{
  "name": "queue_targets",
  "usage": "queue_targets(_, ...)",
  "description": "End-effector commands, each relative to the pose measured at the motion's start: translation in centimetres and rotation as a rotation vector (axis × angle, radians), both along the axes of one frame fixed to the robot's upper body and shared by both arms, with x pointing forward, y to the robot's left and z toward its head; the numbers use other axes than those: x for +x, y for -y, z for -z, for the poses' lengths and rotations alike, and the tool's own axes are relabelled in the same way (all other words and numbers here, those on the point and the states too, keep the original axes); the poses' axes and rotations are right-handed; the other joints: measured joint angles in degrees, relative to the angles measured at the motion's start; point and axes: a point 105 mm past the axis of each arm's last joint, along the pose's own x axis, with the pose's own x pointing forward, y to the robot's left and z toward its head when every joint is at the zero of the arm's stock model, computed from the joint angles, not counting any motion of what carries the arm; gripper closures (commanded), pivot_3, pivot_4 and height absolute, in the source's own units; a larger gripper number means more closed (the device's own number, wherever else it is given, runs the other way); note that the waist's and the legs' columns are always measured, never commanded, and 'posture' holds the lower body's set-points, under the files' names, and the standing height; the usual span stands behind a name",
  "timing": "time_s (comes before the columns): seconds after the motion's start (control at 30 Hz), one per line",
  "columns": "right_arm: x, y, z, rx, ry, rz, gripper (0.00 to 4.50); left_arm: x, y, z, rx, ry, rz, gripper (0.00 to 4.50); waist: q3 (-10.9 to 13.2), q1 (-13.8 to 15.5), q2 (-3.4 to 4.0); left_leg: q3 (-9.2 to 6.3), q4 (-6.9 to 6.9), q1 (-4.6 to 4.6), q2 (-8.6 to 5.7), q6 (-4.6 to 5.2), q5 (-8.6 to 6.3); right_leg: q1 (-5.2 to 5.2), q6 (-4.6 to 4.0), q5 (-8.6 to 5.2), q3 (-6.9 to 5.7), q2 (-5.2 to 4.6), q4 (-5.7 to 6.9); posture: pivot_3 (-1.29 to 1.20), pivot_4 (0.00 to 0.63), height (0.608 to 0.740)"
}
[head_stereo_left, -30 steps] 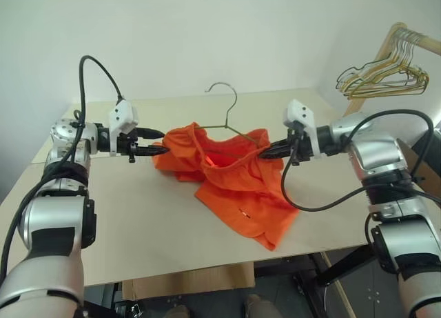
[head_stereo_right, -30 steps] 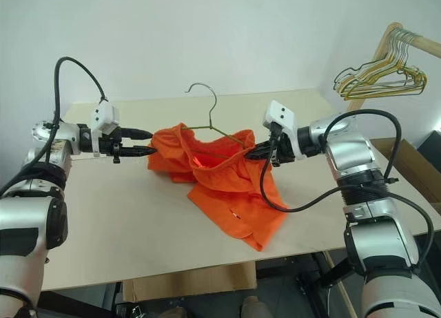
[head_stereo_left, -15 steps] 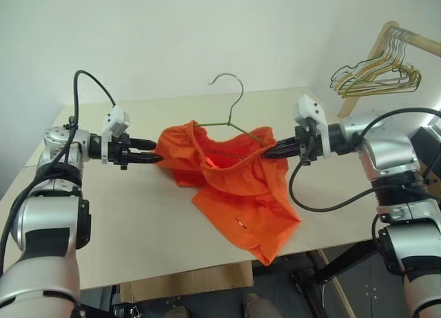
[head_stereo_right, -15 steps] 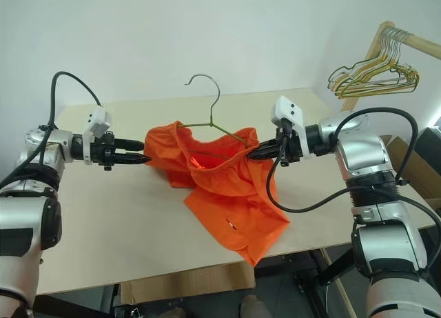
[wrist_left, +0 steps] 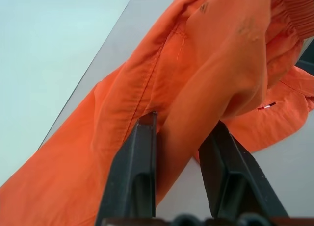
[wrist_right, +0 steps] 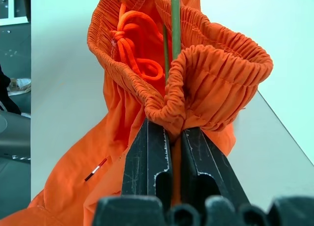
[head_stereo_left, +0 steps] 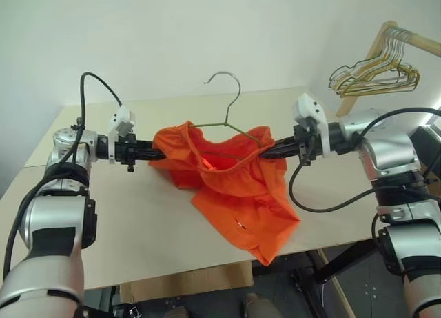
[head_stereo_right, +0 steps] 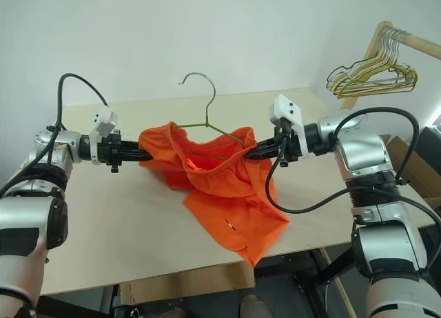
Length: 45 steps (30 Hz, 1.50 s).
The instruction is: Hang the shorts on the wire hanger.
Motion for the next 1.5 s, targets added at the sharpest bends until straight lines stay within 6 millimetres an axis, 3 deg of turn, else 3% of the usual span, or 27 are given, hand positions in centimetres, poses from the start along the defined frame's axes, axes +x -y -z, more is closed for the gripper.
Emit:
queue_targets(0.03,-0.3,-0.2,-1.7,0.035,0.059,-0.021,4.48,0.3,0.3,-1.6,-0.015,0.041,0.009,3.03,0.0,-0.23,0.0,-0.01,0.0,0.0,0.0,0.0,0.0,0.0,0.0,0.0,0.0,0.0,0.0,-0.11,0.0,0.74)
queue_targets(0.2,-0.2,-0.2,-1.6,0.033,0.057,-0.019,4.48,0.3,0.2,-1.7,-0.019,0.043,0.004,4.5,0.0,-0.4,0.0,-0.03,0.0,0.0,0.0,0.0,0.0,0.0,0.0,0.0,0.0,0.0,0.0,-0.1,0.0,0.74)
queue_targets(1.0,1.1,1.4,-0.2,0.014,0.049,0.079,4.48,0.3,-1.5,-1.7,0.014,0.08,-0.058,4.5,0.0,-0.46,0.0,-0.05,0.0,0.0,0.0,0.0,0.0,0.0,0.0,0.0,0.0,0.0,0.01,-0.09,0.0,0.74)
queue_targets(1.33,0.9,0.9,-0.2,0.018,0.056,0.055,4.48,0.3,-0.8,0.0,0.076,0.058,-0.033,4.5,0.0,-0.37,0.0,-0.05,0.0,0.01,-0.01,0.0,0.0,0.01,0.0,0.0,0.0,-0.02,0.02,-0.09,0.0,0.74)
queue_targets(1.5,1.0,1.2,0.0,0.017,0.046,0.078,4.48,-0.1,-1.4,0.5,0.095,0.033,-0.038,3.41,0.0,-0.51,0.0,-0.05,0.0,0.01,0.0,0.0,0.0,0.01,0.0,0.0,0.0,-0.01,0.01,-0.1,0.0,0.74)
